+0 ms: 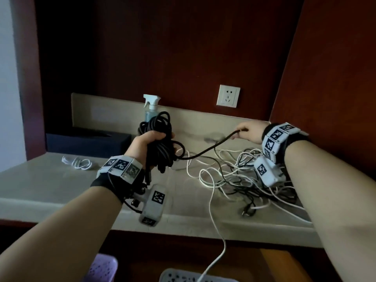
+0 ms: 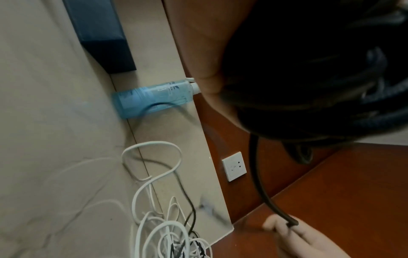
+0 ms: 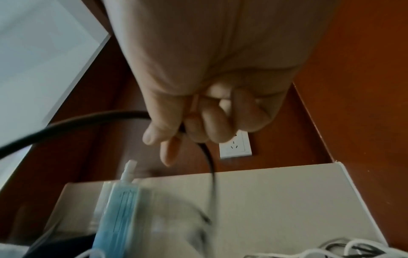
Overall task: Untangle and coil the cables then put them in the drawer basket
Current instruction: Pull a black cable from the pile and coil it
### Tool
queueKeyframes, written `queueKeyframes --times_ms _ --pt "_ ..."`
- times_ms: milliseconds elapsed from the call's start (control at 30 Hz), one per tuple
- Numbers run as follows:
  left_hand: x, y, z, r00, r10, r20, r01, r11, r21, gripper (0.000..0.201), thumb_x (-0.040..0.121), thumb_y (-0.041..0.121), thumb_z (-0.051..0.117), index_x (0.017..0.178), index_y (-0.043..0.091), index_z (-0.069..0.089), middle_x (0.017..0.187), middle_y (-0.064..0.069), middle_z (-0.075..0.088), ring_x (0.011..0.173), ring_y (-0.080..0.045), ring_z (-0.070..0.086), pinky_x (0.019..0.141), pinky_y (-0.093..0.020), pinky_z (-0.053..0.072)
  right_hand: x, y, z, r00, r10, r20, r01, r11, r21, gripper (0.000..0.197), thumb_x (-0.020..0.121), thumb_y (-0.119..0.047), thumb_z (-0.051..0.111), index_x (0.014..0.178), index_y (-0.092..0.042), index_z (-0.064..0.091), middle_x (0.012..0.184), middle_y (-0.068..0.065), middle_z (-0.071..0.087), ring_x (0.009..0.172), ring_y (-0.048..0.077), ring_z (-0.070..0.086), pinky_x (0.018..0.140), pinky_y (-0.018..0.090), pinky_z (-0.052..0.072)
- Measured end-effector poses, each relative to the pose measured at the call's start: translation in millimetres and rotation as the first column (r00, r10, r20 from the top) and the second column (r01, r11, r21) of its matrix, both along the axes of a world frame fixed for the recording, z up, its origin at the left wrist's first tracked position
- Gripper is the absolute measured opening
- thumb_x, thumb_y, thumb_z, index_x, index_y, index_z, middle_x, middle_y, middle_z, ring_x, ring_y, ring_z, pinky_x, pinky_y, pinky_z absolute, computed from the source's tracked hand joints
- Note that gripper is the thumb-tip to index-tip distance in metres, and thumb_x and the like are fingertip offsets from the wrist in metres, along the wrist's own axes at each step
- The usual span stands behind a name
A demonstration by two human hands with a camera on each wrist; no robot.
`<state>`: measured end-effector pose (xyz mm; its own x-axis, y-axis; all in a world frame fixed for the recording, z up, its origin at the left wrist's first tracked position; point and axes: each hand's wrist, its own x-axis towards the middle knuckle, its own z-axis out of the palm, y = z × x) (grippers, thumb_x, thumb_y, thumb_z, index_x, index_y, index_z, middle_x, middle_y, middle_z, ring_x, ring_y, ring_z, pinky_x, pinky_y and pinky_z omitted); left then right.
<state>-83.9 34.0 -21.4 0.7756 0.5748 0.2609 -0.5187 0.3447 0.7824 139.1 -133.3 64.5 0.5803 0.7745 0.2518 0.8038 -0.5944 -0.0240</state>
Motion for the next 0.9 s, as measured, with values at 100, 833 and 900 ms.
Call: queueKeyframes --times_ms 100,833,900 --pt "6 10 -1 0.998 0.061 -0.017 -0.061 0.998 -0.009 0.019 0.09 0.007 0.041 0.094 -0.002 0.058 0.073 -0.004 0.07 0.058 -0.021 0.066 0.062 -0.032 0.058 8 -6 3 0.996 -0.083 0.033 0.081 0.994 0.073 0.026 0.091 -0.035 0.055 0.098 -0.012 0.065 0.07 -0.001 0.05 0.068 0.016 0.047 0.054 0.024 0.03" --pt "-46 -22 7 0.988 0.151 0.026 -0.151 0.988 -0.013 0.024 0.091 0.011 0.041 0.095 -0.002 0.061 0.08 -0.006 0.07 0.063 -0.023 0.067 0.063 -0.031 0.057 -23 -42 4 0.978 -0.141 0.157 0.153 0.986 -0.072 0.015 0.088 -0.017 0.057 0.099 -0.024 0.066 0.115 0.006 0.045 0.112 0.027 0.046 0.098 0.032 0.037" --pt "-56 -26 11 0.985 0.158 0.07 -0.157 0.987 -0.027 0.024 0.091 0.011 0.04 0.096 -0.001 0.06 0.083 -0.005 0.069 0.068 -0.023 0.066 0.062 -0.03 0.057 -34 -50 3 0.976 -0.1 0.191 0.138 0.971 -0.195 0.035 0.084 -0.002 0.052 0.101 -0.031 0.063 0.127 0.001 0.04 0.119 0.024 0.037 0.102 0.033 0.033"
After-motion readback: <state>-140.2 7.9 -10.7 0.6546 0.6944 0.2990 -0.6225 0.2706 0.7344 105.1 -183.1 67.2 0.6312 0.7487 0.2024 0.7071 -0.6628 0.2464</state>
